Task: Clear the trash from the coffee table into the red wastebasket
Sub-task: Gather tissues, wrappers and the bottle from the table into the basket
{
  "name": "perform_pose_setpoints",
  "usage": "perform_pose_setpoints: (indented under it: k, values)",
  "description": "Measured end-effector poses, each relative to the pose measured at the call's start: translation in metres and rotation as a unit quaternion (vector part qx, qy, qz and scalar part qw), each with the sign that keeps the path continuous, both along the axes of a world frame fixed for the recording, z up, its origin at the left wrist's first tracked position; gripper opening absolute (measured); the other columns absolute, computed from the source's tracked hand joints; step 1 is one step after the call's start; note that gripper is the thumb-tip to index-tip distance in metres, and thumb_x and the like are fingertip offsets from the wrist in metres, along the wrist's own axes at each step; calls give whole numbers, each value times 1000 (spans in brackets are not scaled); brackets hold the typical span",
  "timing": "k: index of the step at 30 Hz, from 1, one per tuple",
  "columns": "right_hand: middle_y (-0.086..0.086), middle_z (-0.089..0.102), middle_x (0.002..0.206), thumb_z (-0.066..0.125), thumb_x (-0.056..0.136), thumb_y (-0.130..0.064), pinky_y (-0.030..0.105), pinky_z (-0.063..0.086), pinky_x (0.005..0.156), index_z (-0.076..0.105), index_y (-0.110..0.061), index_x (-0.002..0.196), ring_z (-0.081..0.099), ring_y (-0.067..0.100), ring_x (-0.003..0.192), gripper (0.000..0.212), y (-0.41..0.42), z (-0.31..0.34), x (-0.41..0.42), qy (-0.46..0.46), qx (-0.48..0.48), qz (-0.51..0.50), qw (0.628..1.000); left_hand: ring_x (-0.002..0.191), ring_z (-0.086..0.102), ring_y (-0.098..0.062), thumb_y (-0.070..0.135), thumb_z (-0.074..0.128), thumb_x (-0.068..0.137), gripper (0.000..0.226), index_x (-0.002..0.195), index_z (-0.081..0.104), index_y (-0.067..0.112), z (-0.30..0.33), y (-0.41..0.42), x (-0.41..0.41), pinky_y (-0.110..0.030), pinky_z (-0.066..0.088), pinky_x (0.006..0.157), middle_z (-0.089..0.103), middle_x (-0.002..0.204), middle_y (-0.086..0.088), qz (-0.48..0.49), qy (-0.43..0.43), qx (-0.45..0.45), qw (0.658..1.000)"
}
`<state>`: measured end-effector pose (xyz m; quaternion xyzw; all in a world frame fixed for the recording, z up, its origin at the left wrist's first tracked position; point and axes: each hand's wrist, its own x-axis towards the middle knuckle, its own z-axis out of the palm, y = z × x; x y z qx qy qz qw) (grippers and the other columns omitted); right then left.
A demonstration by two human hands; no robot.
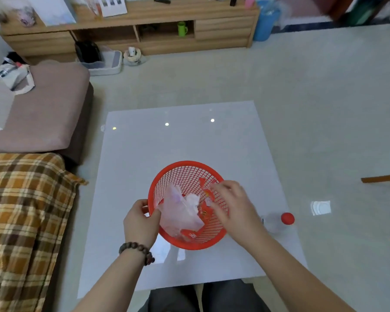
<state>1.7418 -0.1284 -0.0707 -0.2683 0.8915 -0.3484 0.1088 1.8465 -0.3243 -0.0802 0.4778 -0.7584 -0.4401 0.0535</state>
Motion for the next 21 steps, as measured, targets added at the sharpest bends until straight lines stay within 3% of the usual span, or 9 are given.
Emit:
perform_pose_setpoints:
  k: [3,6,8,10,12,14,17,19,21]
  values:
    - [7,40,138,63,86,-32,39,38,102,50,-24,132,33,24,130,48,69,-15,-13,45,88,-116,988,78,64,-26,28,66,82,18,95,53,24,-3,10,-9,-43,57,72,61,89,2,-8,-17,-8,1000]
    - [8,19,154,64,85,-39,45,29,112,32,-30,143,12,27,142,67,118,-42,-21,-52,203,-156,965,76,63,-27,26,66,81,20,97,55,21,-5,20,-16,-43,57,72,61,89,0,-8,-22,-9,1000]
    - [8,11,157,64,85,-38,44,26,113,26,-33,145,8,28,143,71,135,-60,-25,-104,221,-153,958,75,63,-26,25,66,82,21,99,56,20,-7,27,-20,-41,56,70,61,89,0,-9,-26,-6,1000]
    - [8,10,156,61,88,-27,41,33,109,30,-31,143,16,29,141,64,141,-76,-27,-141,229,-138,953,75,63,-25,25,66,82,19,97,55,22,-8,33,-23,-39,56,70,61,89,0,-12,-28,-8,999]
    - [9,19,152,56,89,-11,36,44,96,40,-26,137,36,30,129,53,142,-87,-29,-147,243,-130,950,76,64,-26,26,66,82,18,95,53,24,-10,40,-24,-42,57,72,62,89,1,-12,-29,-11,999]
    - [11,34,139,51,88,-2,31,46,82,49,-19,126,48,29,111,42,142,-91,-32,-129,233,-135,954,77,65,-27,26,65,83,18,96,54,23,-12,46,-24,-44,57,73,61,89,1,-8,-32,-13,999]
    - [13,44,124,51,87,2,32,47,76,55,-11,114,52,30,100,31,142,-79,-36,-75,181,-158,968,77,64,-25,27,65,84,24,105,58,18,-15,55,-24,-41,57,71,61,90,2,9,-40,-19,999]
    - [11,45,120,52,90,-2,32,46,77,57,-7,111,54,30,100,22,138,-58,-39,-25,90,-209,973,76,64,-25,27,65,84,25,107,58,17,-17,59,-24,-40,57,71,61,90,1,20,-39,-19,999]
    - [6,45,116,51,92,-7,23,42,77,58,-7,107,54,21,96,16,133,-26,-43,32,-16,-232,972,77,64,-25,24,64,84,23,105,58,18,-17,65,-26,-42,57,71,61,90,1,30,-34,-15,999]
